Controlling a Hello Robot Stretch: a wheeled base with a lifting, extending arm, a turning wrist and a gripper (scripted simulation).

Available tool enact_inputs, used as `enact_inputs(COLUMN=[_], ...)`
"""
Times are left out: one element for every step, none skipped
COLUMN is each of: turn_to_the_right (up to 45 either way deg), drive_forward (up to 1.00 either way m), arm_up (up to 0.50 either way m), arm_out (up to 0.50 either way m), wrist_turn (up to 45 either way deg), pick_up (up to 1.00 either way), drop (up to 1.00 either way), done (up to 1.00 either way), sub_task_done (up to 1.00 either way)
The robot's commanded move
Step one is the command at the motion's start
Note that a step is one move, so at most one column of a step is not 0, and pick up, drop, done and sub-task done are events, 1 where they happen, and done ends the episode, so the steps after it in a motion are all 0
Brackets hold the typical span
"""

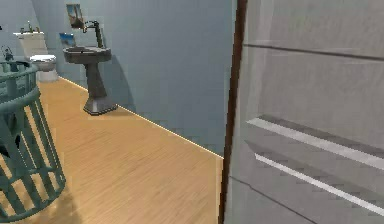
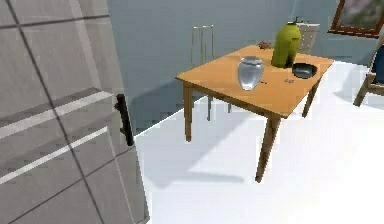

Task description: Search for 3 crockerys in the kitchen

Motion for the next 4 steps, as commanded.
enact_inputs(turn_to_the_right=[-24.0, 0.0, 0.0, -24.0], drive_forward=[0.0, 1.0, 0.75, 0.0], arm_up=[0.0, 0.0, 0.0, 0.0], arm_out=[0.0, 0.0, 0.0, 0.0], wrist_turn=[0.0, 0.0, 0.0, 0.0], pick_up=[0.0, 0.0, 0.0, 0.0], drop=[0.0, 0.0, 0.0, 0.0], done=[0.0, 0.0, 0.0, 0.0], sub_task_done=[0.0, 0.0, 0.0, 0.0])
